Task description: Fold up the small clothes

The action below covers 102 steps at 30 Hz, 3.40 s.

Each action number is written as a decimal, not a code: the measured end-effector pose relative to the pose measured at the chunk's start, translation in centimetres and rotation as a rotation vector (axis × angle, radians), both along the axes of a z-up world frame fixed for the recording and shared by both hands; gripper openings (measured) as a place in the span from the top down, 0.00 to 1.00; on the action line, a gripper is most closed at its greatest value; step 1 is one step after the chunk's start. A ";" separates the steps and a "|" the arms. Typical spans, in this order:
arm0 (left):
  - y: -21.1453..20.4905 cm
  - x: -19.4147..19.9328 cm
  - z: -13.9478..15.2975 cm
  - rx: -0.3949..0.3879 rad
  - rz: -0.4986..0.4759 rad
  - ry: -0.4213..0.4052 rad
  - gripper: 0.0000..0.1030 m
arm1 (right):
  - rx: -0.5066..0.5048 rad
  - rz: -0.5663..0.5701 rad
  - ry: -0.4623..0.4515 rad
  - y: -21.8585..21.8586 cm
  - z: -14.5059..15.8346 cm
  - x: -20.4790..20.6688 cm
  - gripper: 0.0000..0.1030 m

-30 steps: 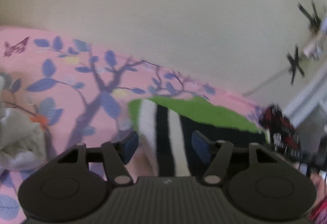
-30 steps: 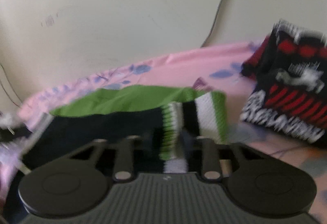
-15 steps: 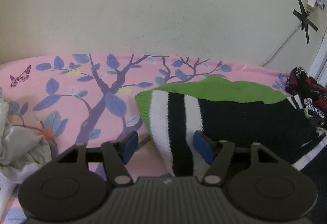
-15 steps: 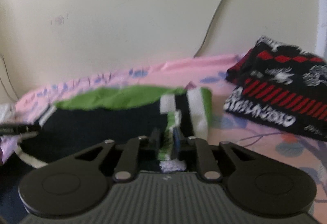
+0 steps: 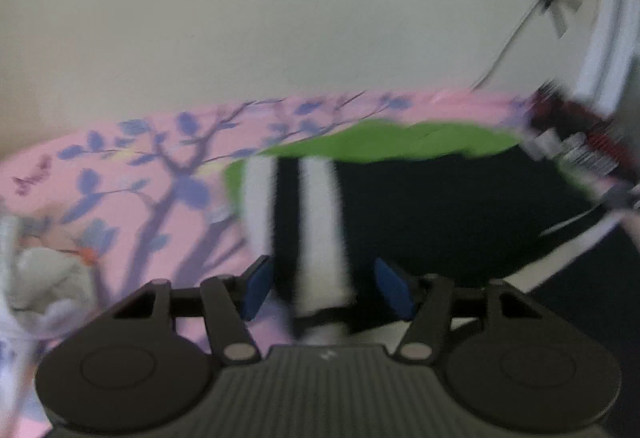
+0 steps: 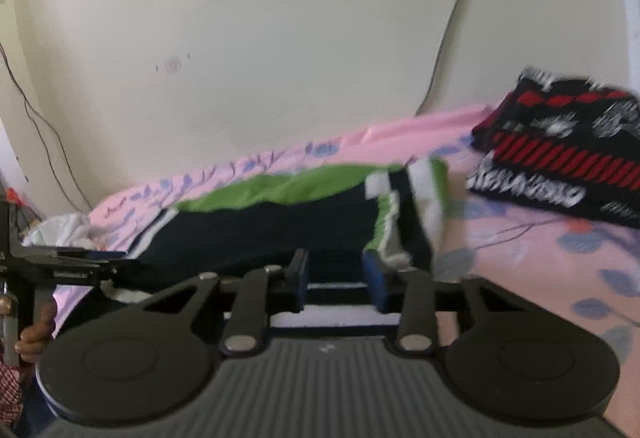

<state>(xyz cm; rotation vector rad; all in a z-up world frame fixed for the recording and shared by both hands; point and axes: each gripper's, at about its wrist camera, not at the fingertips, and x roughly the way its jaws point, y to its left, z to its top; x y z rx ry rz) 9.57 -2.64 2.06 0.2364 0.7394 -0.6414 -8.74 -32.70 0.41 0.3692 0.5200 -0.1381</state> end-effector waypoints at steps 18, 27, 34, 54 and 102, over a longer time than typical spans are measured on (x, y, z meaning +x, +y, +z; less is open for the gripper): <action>2.4 -0.1 0.1 -0.024 0.195 0.015 0.16 | 0.062 -0.110 -0.022 -1.3 1.3 -20.1 0.63; 8.0 -10.6 4.2 -0.140 0.074 -0.023 0.17 | 0.082 -0.148 -0.115 -2.9 3.8 -32.1 0.56; 13.8 -18.6 5.0 -0.221 0.083 0.036 0.06 | 0.081 0.101 -0.053 2.3 3.0 -31.2 0.53; 15.0 -26.0 2.2 -0.108 0.028 0.234 0.20 | 0.169 0.220 0.060 7.5 0.1 -31.4 0.49; 8.7 -11.3 2.7 -0.127 0.208 0.276 0.90 | 0.041 0.049 0.038 0.8 0.0 -17.5 1.00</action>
